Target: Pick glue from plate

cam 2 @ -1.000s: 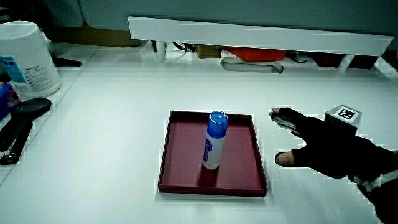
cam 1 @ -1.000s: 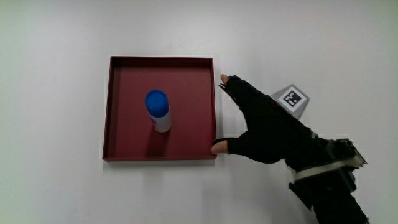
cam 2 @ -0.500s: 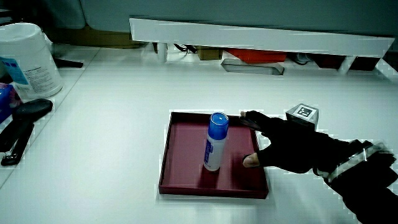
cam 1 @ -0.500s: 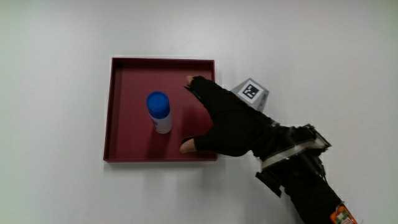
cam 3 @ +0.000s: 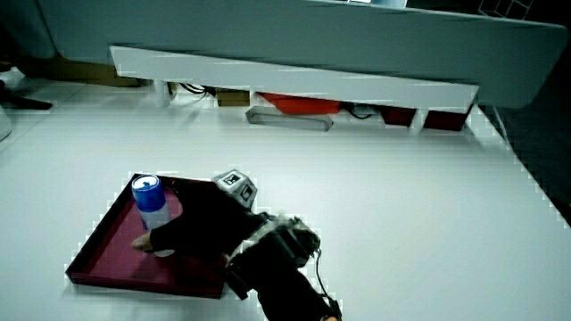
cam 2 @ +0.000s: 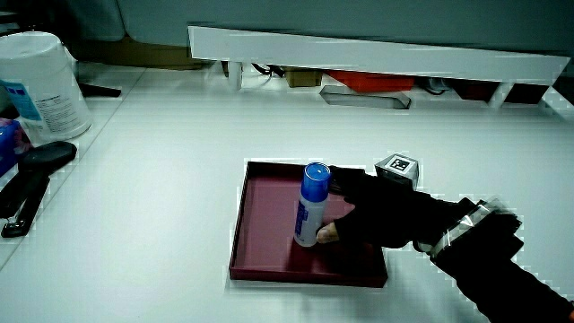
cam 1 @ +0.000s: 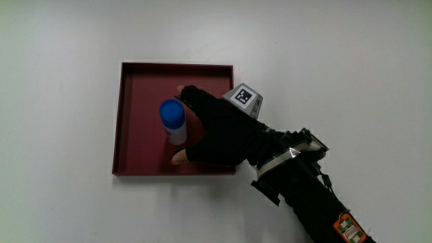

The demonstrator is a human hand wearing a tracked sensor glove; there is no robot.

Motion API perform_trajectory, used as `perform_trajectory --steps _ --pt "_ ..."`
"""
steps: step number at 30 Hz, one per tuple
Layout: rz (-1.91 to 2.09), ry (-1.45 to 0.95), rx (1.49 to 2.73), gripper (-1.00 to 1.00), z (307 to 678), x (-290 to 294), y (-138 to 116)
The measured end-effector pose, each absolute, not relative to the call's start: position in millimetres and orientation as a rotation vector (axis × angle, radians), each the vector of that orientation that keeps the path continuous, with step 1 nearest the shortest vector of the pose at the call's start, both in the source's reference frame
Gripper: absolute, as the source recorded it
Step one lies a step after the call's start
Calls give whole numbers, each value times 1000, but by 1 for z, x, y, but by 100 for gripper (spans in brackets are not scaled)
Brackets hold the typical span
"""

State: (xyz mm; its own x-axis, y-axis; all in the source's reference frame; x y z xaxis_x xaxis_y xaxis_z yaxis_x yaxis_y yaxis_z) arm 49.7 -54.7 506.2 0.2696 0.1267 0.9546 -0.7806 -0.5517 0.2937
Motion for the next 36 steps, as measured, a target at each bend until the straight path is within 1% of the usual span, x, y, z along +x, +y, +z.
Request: perform_trajectory --steps 2,4,5,17,21,23,24,26,28,31,32,33,34,36 --pt "1439 -580 1715 0 504 51 -55" --pt "1489 -575 1729 11 503 53 -56" --pt "1494 -575 1757 16 503 54 -57" --pt "1646 -575 1790 79 503 57 -56" --pt "1649 -606 1837 100 502 57 -56" --pt "1668 -591 1811 100 499 58 -55" --pt "1670 -603 1822 100 501 59 -57" --pt "1723 -589 1776 100 493 62 -58" --pt "1735 -580 1777 100 487 68 -60" --pt "1787 -567 1749 100 474 79 -63" --pt "1786 -569 1775 100 469 83 -65" --pt "1802 -574 1782 100 467 88 -67" --pt "1825 -551 1753 100 463 92 -68" --pt "1823 -532 1784 100 456 103 -70"
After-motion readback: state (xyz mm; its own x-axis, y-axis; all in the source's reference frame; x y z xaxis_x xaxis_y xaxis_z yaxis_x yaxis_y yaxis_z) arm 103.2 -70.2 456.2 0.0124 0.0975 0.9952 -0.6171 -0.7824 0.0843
